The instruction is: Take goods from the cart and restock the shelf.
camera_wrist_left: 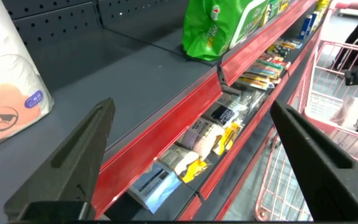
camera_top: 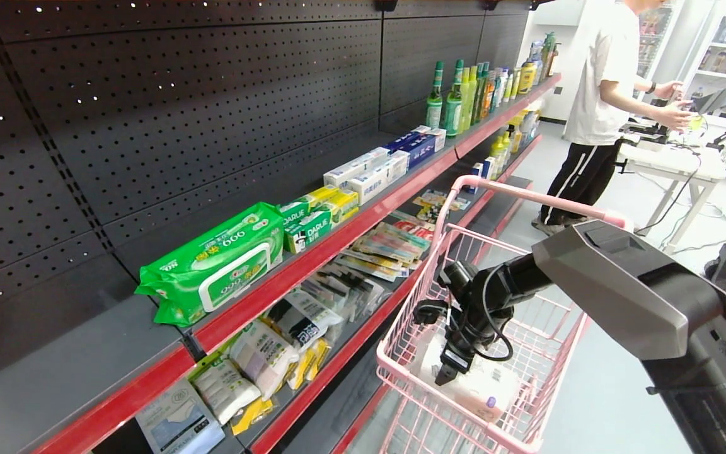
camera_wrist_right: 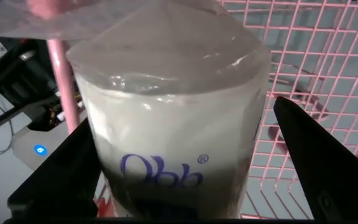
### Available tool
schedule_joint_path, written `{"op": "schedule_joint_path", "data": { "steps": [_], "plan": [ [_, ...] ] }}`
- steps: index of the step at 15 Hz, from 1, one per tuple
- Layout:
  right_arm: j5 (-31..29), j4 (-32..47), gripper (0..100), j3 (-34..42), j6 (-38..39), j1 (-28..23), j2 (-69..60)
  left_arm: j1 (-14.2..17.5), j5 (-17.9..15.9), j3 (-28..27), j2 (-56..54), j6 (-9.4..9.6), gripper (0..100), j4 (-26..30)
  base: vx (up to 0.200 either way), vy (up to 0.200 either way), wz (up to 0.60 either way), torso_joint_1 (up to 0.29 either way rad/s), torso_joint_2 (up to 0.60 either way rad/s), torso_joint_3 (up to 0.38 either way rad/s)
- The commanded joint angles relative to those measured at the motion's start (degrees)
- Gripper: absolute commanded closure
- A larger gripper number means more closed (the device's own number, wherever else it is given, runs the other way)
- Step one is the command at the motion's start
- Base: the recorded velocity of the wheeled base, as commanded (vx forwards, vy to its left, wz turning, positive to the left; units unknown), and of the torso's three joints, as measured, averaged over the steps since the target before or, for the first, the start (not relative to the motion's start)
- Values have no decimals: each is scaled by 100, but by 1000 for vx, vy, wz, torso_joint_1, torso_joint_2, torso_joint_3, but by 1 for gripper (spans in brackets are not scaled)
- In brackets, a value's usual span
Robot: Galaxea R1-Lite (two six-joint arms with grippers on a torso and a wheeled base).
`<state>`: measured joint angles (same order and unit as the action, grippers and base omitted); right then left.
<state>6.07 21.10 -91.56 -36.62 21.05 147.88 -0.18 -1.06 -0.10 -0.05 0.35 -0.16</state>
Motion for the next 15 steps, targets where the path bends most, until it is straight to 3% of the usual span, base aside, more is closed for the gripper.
{"op": "schedule_joint_path", "data": {
  "steps": [1, 5, 9, 15],
  "plan": [
    [-53, -1, 0, -46, -91, 22, 65, 1, 1, 1, 5, 0, 0, -2, 0, 0, 0, 0, 0, 0],
    [-229, 26, 0, -222, -275, 92, 109, 1, 1, 1, 5, 0, 0, -2, 0, 0, 0, 0, 0, 0],
    [-194, 1370, 0, -661, -161, 145, 100, 1, 1, 1, 5, 0, 0, -2, 0, 0, 0, 0, 0, 0],
    [-194, 1370, 0, -1092, -170, 189, 399, 1, 1, 1, 5, 0, 0, -2, 0, 0, 0, 0, 0, 0]
  ]
}}
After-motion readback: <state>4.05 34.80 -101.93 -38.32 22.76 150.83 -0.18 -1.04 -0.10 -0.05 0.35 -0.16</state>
